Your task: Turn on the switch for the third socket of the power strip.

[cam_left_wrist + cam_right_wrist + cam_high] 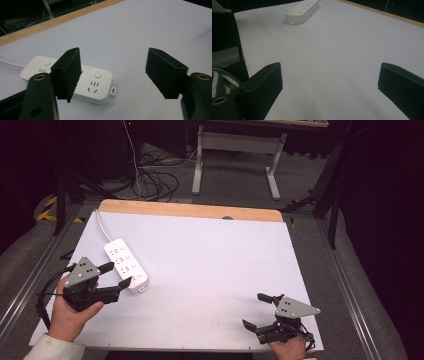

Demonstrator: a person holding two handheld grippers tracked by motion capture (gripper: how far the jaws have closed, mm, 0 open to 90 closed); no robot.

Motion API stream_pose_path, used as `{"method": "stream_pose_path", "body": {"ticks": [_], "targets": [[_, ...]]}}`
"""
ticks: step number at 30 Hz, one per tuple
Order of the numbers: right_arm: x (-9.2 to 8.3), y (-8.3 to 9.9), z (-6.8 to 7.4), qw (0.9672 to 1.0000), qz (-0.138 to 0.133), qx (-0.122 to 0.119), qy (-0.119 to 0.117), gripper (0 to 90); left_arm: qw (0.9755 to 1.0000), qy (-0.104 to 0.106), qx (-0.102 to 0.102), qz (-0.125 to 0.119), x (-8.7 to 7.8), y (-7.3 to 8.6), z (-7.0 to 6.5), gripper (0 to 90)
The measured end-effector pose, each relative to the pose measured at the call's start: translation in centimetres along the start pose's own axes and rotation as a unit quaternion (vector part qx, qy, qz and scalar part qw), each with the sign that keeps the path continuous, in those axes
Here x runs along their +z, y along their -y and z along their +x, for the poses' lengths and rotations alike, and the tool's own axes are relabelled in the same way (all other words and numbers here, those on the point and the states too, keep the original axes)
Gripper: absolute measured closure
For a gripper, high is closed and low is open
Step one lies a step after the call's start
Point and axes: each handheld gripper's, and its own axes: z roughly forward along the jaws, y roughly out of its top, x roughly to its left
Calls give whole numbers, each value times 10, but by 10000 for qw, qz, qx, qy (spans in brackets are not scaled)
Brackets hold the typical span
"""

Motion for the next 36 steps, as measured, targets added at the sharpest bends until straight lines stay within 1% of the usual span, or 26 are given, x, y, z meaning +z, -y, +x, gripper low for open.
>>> {"method": "stream_pose_path", "body": {"ticks": [1,2,3,4,5,6,7,8,9,10,11,12,13,14,15,17,18,20,22,23,26,28,29,32,33,36], "targets": [[0,0,0,10000,3,-5,-2,63,10000,41,3,52,0,0,3,370],[0,0,0,10000,3,-5,-2,63,9999,94,-34,88,1,-1,4,370],[0,0,0,10000,4,-27,0,63,9998,117,-84,100,2,-1,4,401],[0,0,0,10000,-2,-25,4,63,9998,114,-19,137,3,-2,5,463],[0,0,0,10000,-8,-15,4,63,9997,153,-70,174,4,-2,5,487],[0,0,0,10000,-10,-13,2,63,9997,167,-61,192,5,-3,6,526],[0,0,0,10000,-11,-12,9,63,9997,151,-31,205,6,-4,7,567],[0,0,0,10000,-9,-14,10,63,9997,149,-52,205,7,-6,7,600],[0,0,0,10000,-9,-14,10,63,9997,100,-37,213,8,-7,8,600],[0,0,1,10000,-7,-19,10,63,9997,87,1,235,9,-9,9,669],[0,0,1,10000,-8,-21,11,63,9997,63,-7,222,10,-11,10,700],[0,0,0,10000,-9,-24,7,63,9998,51,6,212,11,-12,11,729],[0,0,0,10000,-9,-24,7,63,9998,28,12,212,12,-14,12,729],[0,0,0,10000,-12,-23,1,63,9997,23,9,227,13,-15,13,770],[0,0,0,10000,-9,-5,-2,63,9997,54,-9,249,14,-17,15,844],[0,0,0,10000,-26,-3,-24,63,9996,47,-57,288,19,-20,20,888],[-1,0,0,10000,-36,-15,-16,63,9996,47,-57,288,19,-20,20,896],[-1,0,0,10000,-45,-16,-20,63,9992,128,-150,334,22,-21,23,899],[-1,0,0,10000,-45,-16,-23,63,9990,157,-147,385,26,-22,27,900],[-1,0,0,10000,-45,-16,-23,63,9988,185,-202,404,28,-22,27,900],[-1,0,0,10000,-45,-19,-27,63,9982,199,-327,470,34,-23,31,900],[-1,0,0,10000,-48,-20,-31,63,9981,162,-327,495,38,-23,34,900],[-1,0,0,10000,-51,-22,-30,63,9978,190,-396,496,40,-23,35,900],[-1,0,0,10000,-69,-17,-44,62,9973,202,-478,524,45,-23,39,900],[-1,0,0,10000,-69,-19,-44,62,9974,181,-468,526,46,-23,41,900],[-1,0,0,10000,-68,-21,-44,62,9968,156,-537,577,51,-22,43,900]]}}
